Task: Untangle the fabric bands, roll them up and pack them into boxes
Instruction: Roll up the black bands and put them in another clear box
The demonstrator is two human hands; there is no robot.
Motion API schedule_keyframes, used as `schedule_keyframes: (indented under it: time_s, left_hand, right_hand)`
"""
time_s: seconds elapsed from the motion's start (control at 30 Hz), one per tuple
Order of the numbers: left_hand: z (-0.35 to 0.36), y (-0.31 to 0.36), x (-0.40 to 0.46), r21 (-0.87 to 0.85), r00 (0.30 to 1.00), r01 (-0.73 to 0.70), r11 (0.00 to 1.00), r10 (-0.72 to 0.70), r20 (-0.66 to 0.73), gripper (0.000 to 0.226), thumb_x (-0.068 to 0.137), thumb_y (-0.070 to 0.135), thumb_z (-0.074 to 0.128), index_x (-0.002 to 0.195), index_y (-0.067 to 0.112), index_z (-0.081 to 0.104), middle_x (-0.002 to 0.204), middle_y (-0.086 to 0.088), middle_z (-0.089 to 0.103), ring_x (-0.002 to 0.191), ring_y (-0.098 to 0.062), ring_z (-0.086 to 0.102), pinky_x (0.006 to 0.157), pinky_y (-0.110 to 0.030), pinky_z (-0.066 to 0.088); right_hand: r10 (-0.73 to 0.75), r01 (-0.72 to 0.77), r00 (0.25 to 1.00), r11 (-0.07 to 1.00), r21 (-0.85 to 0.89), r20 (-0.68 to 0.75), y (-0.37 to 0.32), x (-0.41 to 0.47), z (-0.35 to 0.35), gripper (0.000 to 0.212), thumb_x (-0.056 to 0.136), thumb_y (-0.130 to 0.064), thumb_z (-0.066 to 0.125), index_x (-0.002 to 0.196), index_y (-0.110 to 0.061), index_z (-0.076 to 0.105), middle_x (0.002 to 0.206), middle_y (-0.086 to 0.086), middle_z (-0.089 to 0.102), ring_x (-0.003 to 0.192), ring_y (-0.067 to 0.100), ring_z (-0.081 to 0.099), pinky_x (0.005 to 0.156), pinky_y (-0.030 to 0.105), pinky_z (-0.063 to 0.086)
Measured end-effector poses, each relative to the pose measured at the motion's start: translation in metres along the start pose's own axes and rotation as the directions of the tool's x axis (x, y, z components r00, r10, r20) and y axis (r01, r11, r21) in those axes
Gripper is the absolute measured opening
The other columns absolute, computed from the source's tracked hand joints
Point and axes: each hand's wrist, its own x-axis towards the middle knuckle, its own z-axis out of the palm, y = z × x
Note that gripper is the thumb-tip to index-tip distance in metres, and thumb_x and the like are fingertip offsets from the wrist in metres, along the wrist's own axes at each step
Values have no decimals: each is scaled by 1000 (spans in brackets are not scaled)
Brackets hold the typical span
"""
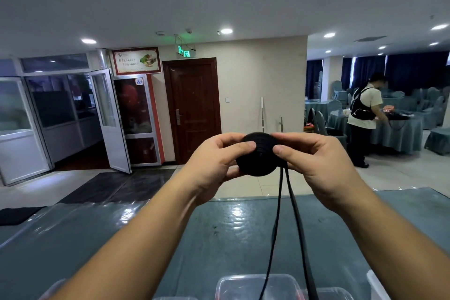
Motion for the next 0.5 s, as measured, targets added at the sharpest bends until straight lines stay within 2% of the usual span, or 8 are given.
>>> schedule_keyframes:
  time_s: [0.1,0.17,0.27,0.33,0.4,0.5]
  left_hand:
    - [-6,8,-1,117,997,3,993,-11,73,24,93,11,72,116,4,75,106,-15,78,99,-26,76,78,-30,61]
    - [-7,9,0,104,998,-15,995,8,68,25,94,13,71,118,5,75,111,-16,77,105,-29,75,85,-35,62]
    - [-1,0,1,-31,1000,-29,999,29,-10,27,96,15,68,122,6,73,120,-20,74,117,-36,69,105,-49,54]
    - [2,-5,2,-79,999,-16,997,14,-33,28,97,15,67,122,3,71,123,-23,71,120,-39,67,109,-51,51]
    - [0,-5,3,-43,1000,-5,999,5,-14,25,95,10,69,118,1,72,120,-23,73,114,-37,71,102,-46,57]
    - [-7,5,3,119,998,0,993,-7,60,23,90,2,73,113,4,74,103,-14,78,93,-22,76,78,-28,61]
  right_hand:
    - [8,-4,998,997,-78,55,-4,1,-1,27,86,3,73,108,-12,78,96,2,81,93,16,78,76,20,59]
    - [7,-7,1000,1000,-30,23,-3,2,2,26,86,2,73,107,-12,78,97,4,81,93,16,77,76,21,59]
    - [0,4,999,998,69,-51,0,1,8,26,86,1,73,106,-15,78,99,6,81,96,18,77,84,26,61]
    - [-6,11,998,998,66,-69,0,2,8,26,86,1,73,106,-16,78,99,6,81,96,19,78,86,27,61]
    - [-1,1,999,1000,15,-36,-1,3,4,26,86,2,73,108,-13,78,98,5,81,97,20,78,86,27,61]
    - [13,-10,999,996,-91,32,-4,4,-1,26,86,1,74,109,-11,78,97,3,81,96,18,77,81,23,61]
